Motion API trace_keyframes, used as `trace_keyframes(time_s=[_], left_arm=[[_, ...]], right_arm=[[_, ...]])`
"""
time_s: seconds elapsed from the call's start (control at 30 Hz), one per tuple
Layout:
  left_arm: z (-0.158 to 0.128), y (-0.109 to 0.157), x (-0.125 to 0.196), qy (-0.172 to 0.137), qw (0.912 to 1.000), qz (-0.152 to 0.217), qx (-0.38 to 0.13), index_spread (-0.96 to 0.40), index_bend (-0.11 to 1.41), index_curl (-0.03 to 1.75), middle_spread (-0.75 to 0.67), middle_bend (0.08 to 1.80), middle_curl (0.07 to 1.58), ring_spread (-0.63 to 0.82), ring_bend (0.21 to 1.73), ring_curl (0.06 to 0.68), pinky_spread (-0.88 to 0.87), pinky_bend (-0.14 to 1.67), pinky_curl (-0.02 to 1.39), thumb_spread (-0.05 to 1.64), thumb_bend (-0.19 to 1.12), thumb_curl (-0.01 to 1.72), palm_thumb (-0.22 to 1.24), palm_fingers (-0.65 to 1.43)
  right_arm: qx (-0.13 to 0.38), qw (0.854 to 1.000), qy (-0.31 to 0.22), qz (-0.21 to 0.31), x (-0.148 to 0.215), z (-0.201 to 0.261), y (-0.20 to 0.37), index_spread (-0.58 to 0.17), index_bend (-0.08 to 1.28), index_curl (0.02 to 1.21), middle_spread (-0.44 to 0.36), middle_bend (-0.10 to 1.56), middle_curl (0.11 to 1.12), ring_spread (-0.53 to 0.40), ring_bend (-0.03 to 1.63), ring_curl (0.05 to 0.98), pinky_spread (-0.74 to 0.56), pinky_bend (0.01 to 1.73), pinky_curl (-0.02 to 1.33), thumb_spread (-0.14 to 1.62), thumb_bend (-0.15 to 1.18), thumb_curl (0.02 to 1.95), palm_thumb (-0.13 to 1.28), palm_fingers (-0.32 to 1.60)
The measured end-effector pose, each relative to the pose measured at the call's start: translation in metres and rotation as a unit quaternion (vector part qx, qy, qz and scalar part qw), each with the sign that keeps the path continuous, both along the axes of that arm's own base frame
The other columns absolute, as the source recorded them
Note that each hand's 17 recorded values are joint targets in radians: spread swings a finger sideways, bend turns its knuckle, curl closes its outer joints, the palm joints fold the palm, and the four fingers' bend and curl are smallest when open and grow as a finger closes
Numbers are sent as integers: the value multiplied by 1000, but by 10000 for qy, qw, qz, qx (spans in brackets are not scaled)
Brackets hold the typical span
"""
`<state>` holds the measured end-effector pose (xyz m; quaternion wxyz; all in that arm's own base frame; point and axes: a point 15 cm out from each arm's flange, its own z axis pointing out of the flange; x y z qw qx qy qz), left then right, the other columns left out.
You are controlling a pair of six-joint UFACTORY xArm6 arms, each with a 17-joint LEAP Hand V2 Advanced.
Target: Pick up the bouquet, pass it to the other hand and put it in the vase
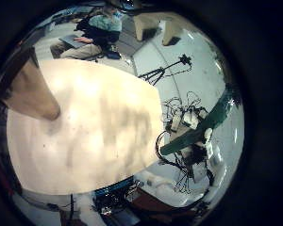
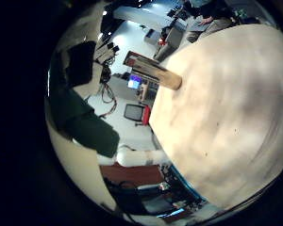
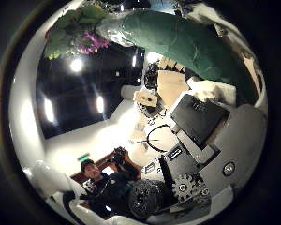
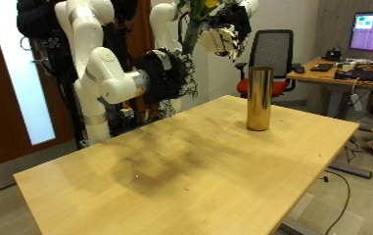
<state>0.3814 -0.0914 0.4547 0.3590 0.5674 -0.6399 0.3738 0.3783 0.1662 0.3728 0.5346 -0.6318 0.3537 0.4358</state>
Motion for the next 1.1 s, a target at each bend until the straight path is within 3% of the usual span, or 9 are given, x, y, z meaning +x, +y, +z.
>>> trace_keyframes(time_s=[0.33, 0.73, 1.1], left_arm=[[2, -7, 1, 173, 9997, -153, -63, 350, 148, 261, 470, 259, 333, 570, 530, 213, 516, 285, 329, 822, -40, 316, 277, 116], [1, -11, -2, 296, 9991, -307, -49, 354, 156, 260, 464, 261, 333, 560, 548, 212, 514, 303, 326, 786, -40, 321, 245, 109], [-13, -23, -13, 432, 9969, -627, 218, 355, 158, 265, 479, 248, 330, 558, 558, 208, 510, 311, 321, 708, -49, 328, 179, 104]], right_arm=[[-355, 9988, -338, 52, -5, 5, 20, -254, 1069, 1022, -130, 1377, 783, -189, 1423, 664, -257, 1077, 1023, 49, -20, 907, 1165, 1120], [-1813, 9775, -1067, -129, -3, -12, 25, -254, 1075, 1027, -133, 1377, 793, -189, 1423, 667, -266, 1062, 1049, 48, -20, 907, 1164, 1119], [-1900, 9760, -1058, -61, -7, -11, 33, -255, 1073, 1027, -134, 1372, 798, -200, 1424, 672, -272, 1052, 1063, 35, -19, 906, 1174, 1120]])
